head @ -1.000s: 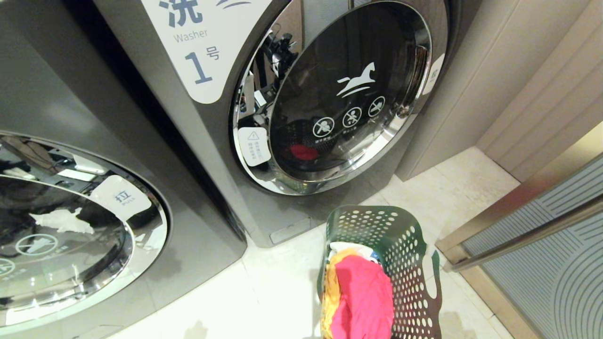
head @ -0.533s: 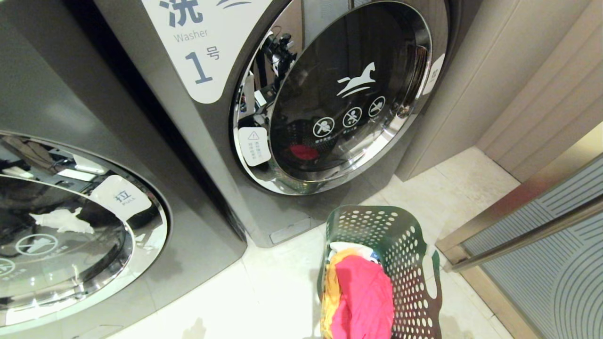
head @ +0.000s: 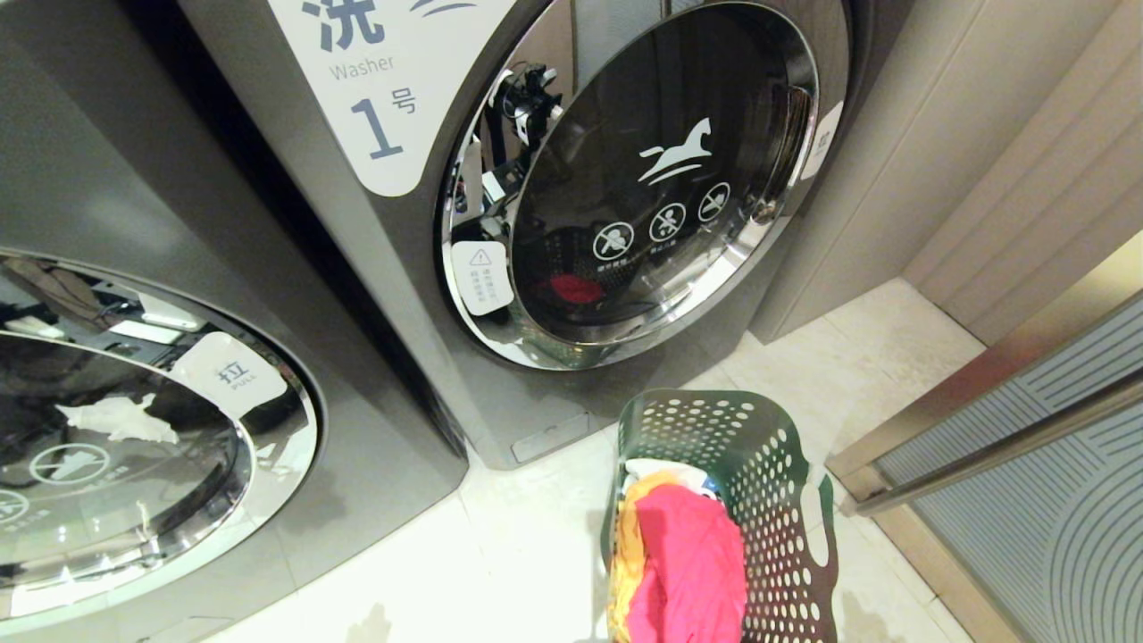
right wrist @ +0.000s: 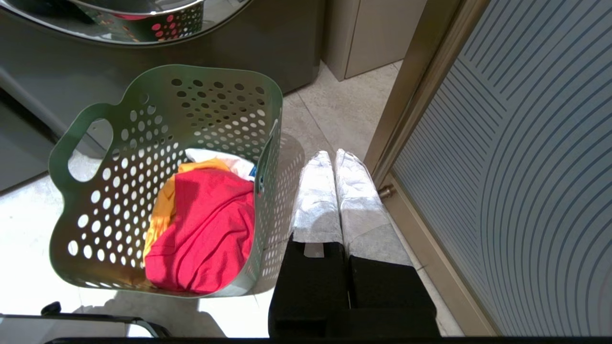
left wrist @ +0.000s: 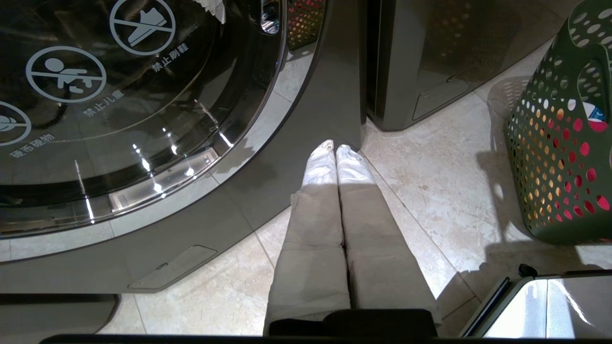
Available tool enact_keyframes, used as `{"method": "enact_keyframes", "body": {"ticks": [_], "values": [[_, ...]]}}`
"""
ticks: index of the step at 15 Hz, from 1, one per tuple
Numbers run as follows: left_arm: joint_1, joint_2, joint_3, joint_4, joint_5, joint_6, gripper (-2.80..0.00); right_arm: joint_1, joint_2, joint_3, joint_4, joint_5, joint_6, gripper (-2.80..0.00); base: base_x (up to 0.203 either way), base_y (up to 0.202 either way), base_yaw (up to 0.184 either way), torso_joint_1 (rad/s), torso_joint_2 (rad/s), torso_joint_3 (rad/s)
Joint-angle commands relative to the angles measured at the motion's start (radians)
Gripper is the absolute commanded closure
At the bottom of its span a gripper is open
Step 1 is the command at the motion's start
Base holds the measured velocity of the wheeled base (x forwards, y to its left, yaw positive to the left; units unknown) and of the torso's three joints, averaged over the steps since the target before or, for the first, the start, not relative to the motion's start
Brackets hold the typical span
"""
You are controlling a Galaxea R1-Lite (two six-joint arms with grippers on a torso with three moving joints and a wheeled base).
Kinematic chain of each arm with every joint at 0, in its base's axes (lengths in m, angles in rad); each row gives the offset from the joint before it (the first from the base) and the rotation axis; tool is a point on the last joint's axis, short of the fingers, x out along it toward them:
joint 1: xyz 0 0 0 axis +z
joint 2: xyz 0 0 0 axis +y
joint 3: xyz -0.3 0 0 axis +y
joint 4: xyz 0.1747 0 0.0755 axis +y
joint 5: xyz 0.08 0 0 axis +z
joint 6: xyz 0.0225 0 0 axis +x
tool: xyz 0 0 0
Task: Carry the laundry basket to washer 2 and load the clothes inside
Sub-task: Pick up the clothes basket and put it beside the washing machine
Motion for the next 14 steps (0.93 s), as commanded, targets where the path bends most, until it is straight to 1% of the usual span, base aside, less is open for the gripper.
{"method": "enact_keyframes", "body": {"ticks": [1,9,14], "values": [[0.000,0.000,0.000,0.001,0.000,0.002,0.00,0.001,-0.006,0.034,-0.001,0.000,-0.001,0.00,0.000,0.000,0.000,0.000,0.00,0.000],[0.000,0.000,0.000,0.001,0.000,0.007,0.00,0.001,-0.006,0.034,-0.001,0.001,-0.009,0.00,0.000,0.000,0.000,0.000,0.00,0.000],[0.000,0.000,0.000,0.001,0.000,0.005,0.00,0.001,-0.006,0.034,-0.003,-0.002,0.005,0.00,0.000,0.000,0.000,0.003,0.00,0.154]]}}
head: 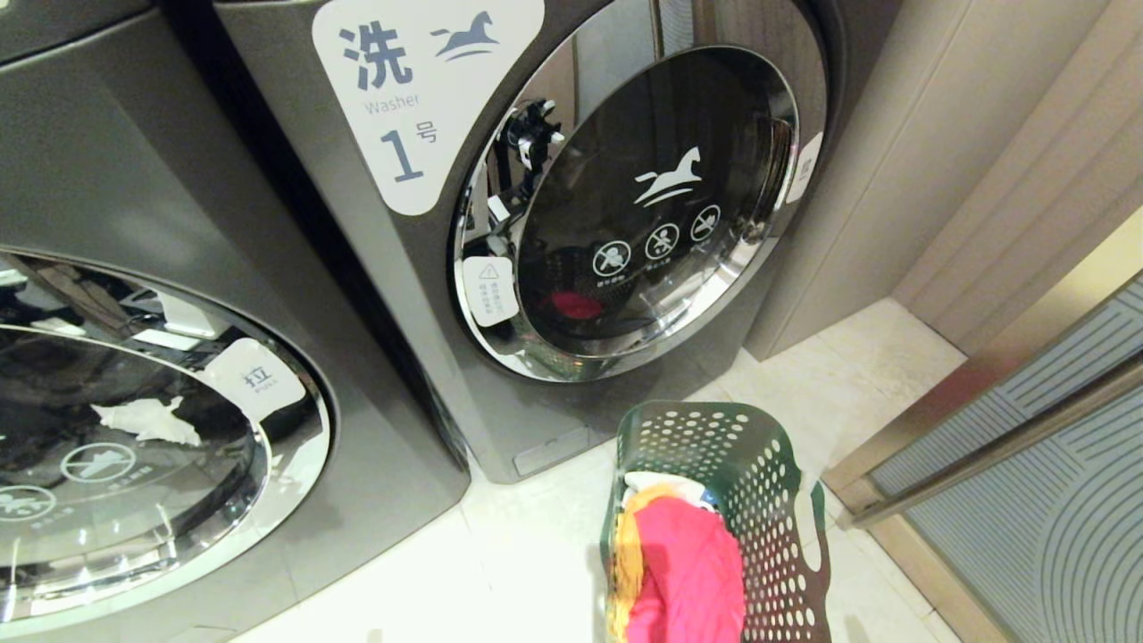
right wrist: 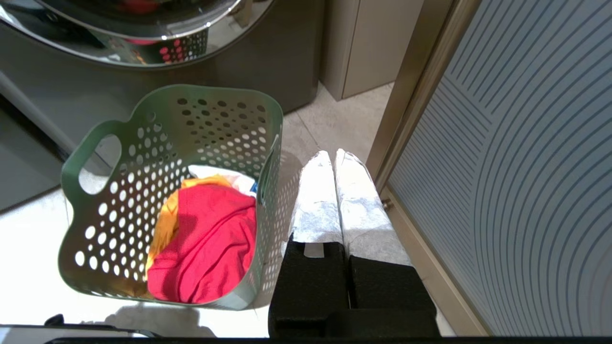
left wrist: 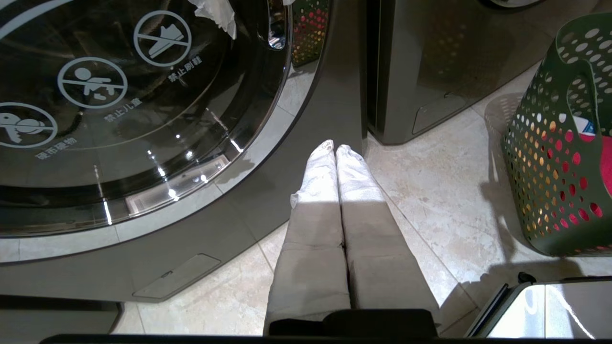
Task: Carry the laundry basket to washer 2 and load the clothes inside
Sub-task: Pick up the clothes basket and put it beside the washing machine
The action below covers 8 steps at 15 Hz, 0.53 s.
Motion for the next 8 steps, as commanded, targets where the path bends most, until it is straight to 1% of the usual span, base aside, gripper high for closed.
{"method": "enact_keyframes", "body": {"ticks": [1,8], "values": [[0.000,0.000,0.000,0.000,0.001,0.002,0.00,0.000,0.002,0.034,0.000,0.002,0.000,0.00,0.000,0.000,0.000,0.007,0.00,0.198],[0.000,0.000,0.000,0.000,0.001,0.002,0.00,0.000,0.002,0.034,0.000,0.002,-0.002,0.00,0.000,0.000,0.000,0.003,0.00,0.202]]}}
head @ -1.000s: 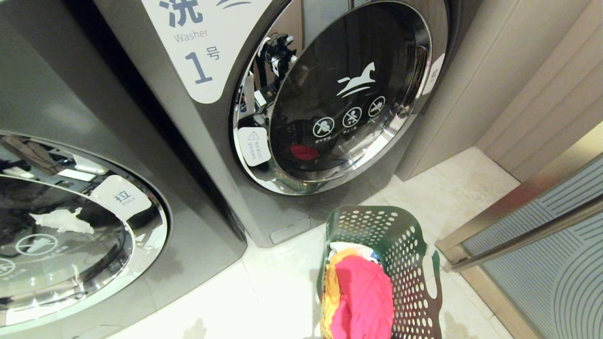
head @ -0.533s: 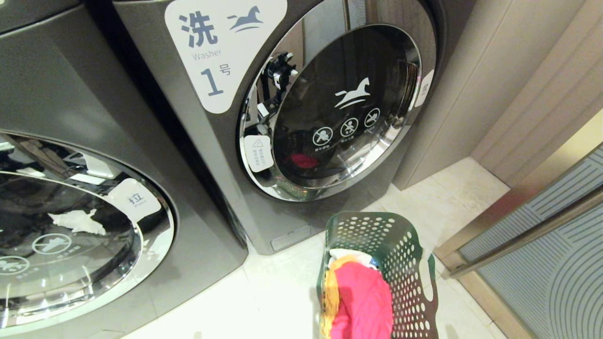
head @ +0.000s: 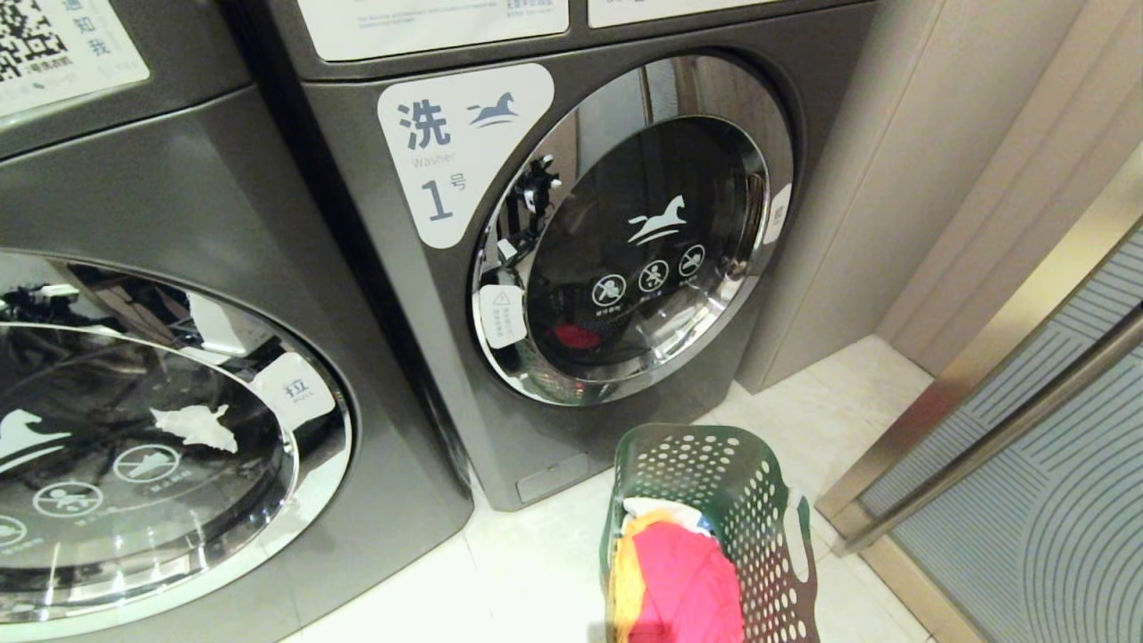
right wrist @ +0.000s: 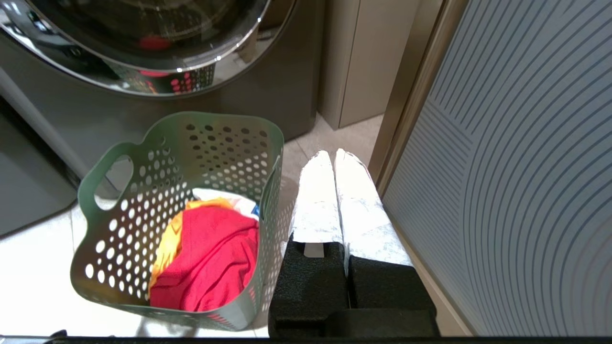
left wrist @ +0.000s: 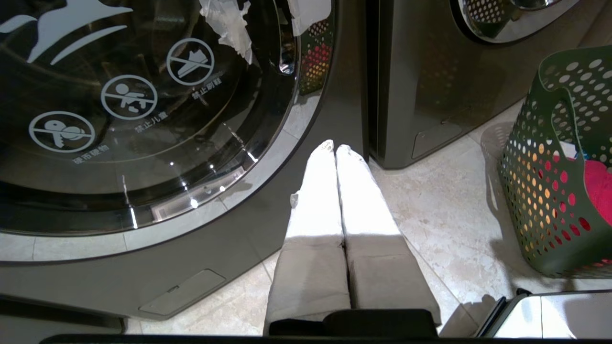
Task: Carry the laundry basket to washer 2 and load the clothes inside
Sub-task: Pick up the clothes basket and put it beside the washing machine
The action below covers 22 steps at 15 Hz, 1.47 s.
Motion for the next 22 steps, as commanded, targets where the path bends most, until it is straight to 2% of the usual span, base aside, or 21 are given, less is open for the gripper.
{"method": "enact_keyframes", "body": {"ticks": [1,18,22], "values": [[0.000,0.000,0.000,0.000,0.001,0.001,0.00,0.000,0.002,0.034,-0.001,0.000,-0.001,0.00,0.000,0.000,0.000,0.007,0.01,0.193],[0.000,0.000,0.000,0.000,0.001,-0.001,0.00,0.000,0.002,0.034,-0.001,0.000,0.001,0.00,0.000,0.000,0.000,0.003,0.00,0.204],[0.000,0.000,0.000,0.000,0.002,-0.003,0.00,0.000,0.002,0.034,-0.001,0.002,-0.002,0.00,0.000,0.000,0.000,0.002,0.00,0.060]]}}
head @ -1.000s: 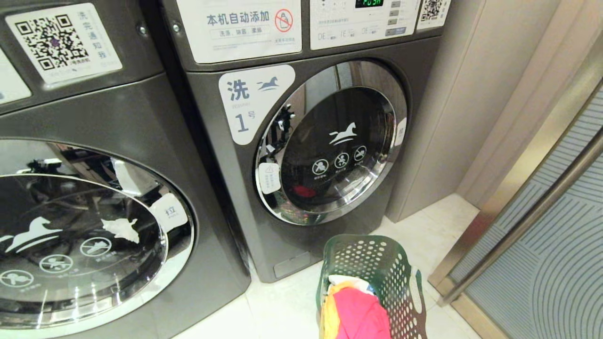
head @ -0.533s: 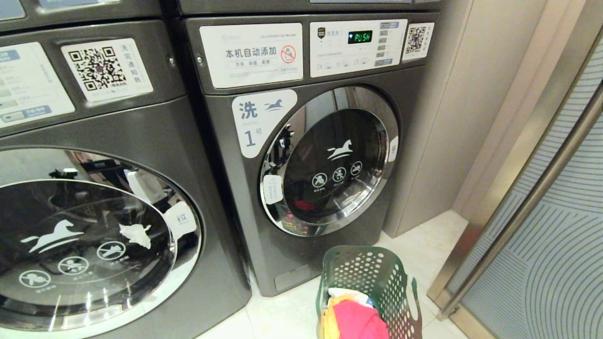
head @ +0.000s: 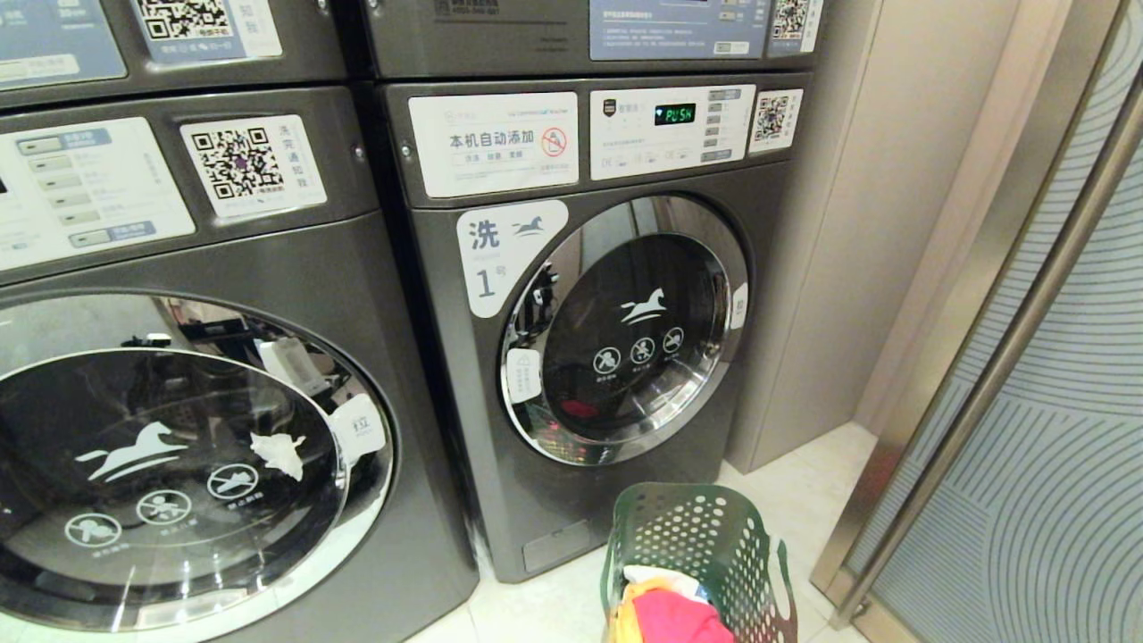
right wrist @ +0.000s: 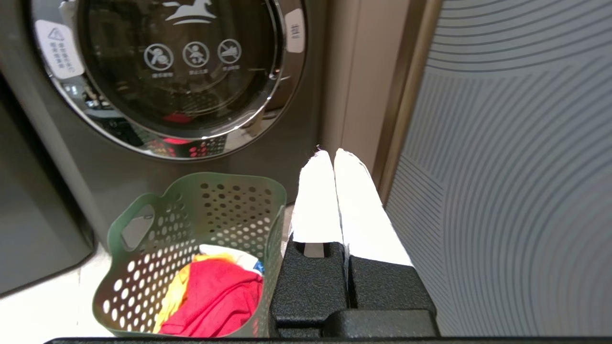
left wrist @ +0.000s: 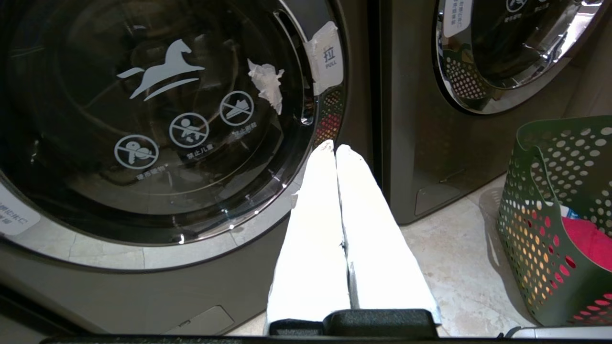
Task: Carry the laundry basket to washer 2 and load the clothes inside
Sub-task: Pick up the clothes basket and put it beside the washing machine
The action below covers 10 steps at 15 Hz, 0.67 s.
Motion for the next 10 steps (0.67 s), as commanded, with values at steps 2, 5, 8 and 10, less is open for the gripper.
{"method": "enact_keyframes", "body": {"ticks": [2,5,8,10], "values": [[0.000,0.000,0.000,0.000,0.001,0.001,0.00,0.000,0.002,0.034,-0.001,0.000,0.000,0.00,0.000,-0.004,0.044,0.002,0.00,0.007],[0.000,0.000,0.000,0.000,0.001,0.002,0.00,0.000,0.002,0.034,-0.001,-0.001,0.000,0.00,0.003,-0.009,0.163,0.003,0.00,0.007],[0.000,0.000,0.000,0.000,0.001,0.002,0.00,0.000,0.002,0.034,-0.001,0.001,0.000,0.00,0.003,-0.007,0.173,0.005,0.00,0.003],[0.000,0.000,0.000,0.000,0.002,0.002,0.00,0.000,0.002,0.034,-0.001,0.001,-0.002,0.00,0.002,-0.009,0.177,0.001,0.00,0.002]]}}
